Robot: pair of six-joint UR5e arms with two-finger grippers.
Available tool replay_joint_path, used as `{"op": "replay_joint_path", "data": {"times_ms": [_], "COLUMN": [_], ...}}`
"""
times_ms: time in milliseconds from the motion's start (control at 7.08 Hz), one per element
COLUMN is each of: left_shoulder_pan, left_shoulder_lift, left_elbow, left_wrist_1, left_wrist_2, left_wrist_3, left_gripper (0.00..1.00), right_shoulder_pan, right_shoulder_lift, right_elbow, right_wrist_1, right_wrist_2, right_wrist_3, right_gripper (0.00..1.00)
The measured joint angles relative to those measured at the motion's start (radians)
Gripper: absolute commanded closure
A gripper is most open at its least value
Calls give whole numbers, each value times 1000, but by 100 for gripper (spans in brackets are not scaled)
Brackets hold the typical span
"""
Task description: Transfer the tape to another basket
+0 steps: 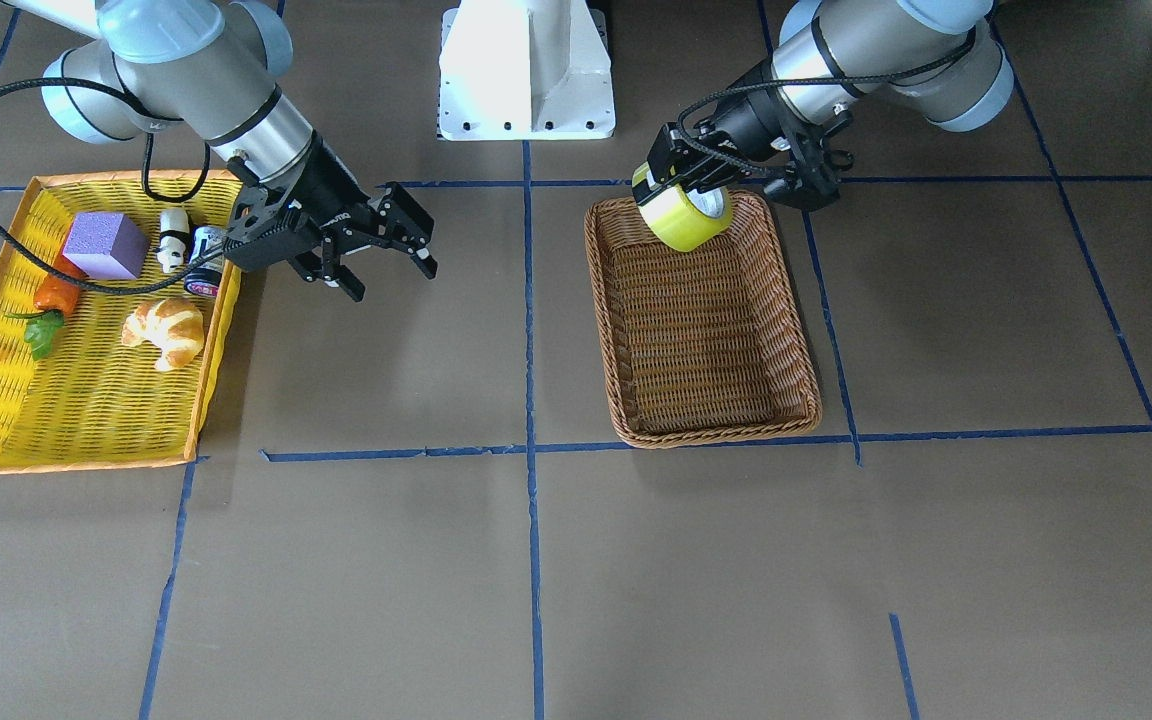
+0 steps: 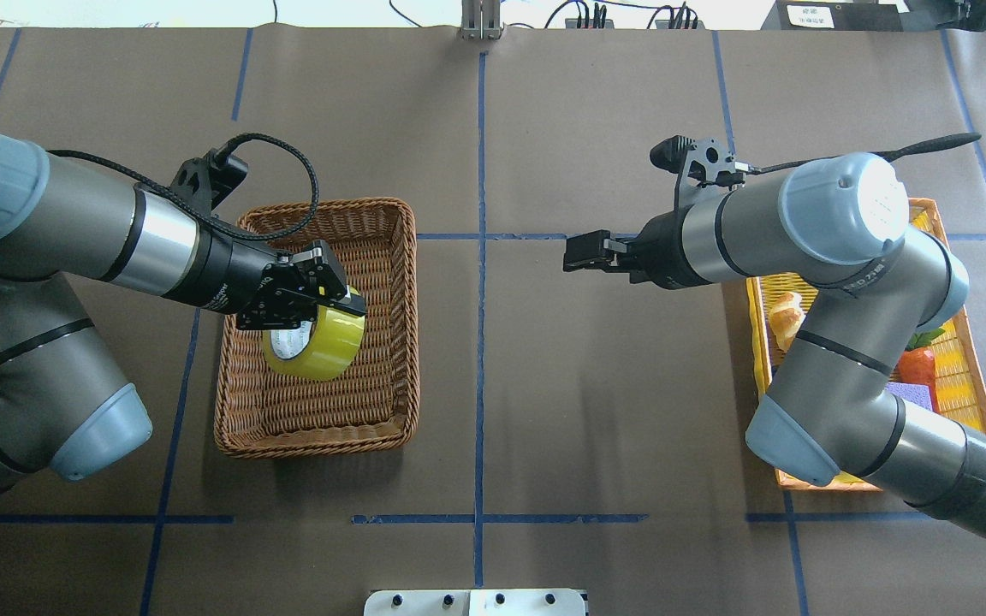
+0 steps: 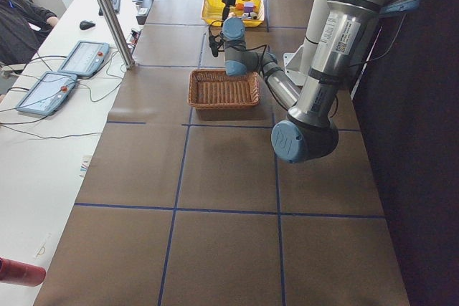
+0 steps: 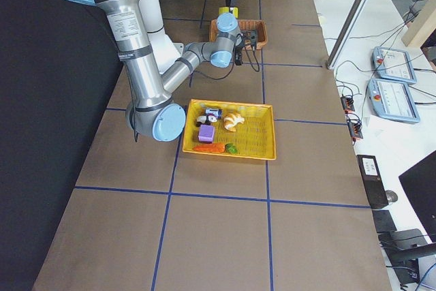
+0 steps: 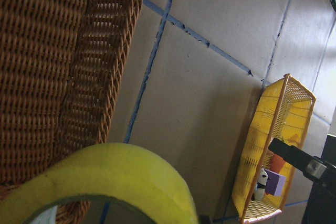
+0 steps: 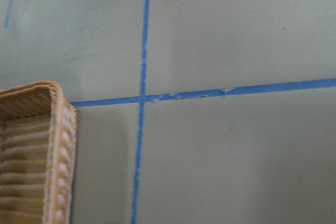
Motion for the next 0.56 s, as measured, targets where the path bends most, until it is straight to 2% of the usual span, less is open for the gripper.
{"op": "replay_joint_path", "data": {"times_ms": [282,565], "left_shoulder_pan": [13,70], "left_shoulder_lift": [-31,-54], "left_elbow": [-19,-15], "left_wrist_1": [242,388], "left_wrist_2": [72,189], "left_wrist_3": [189,314], "left_gripper": [100,100], "right_shoulder_pan": [49,114], "right_shoulder_lift": [23,18], "right_elbow": [1,7], "right_wrist_1": [-245,-361], "right_wrist_2": [-1,24], "right_wrist_3": [-197,-387], "right_gripper": [0,0]}}
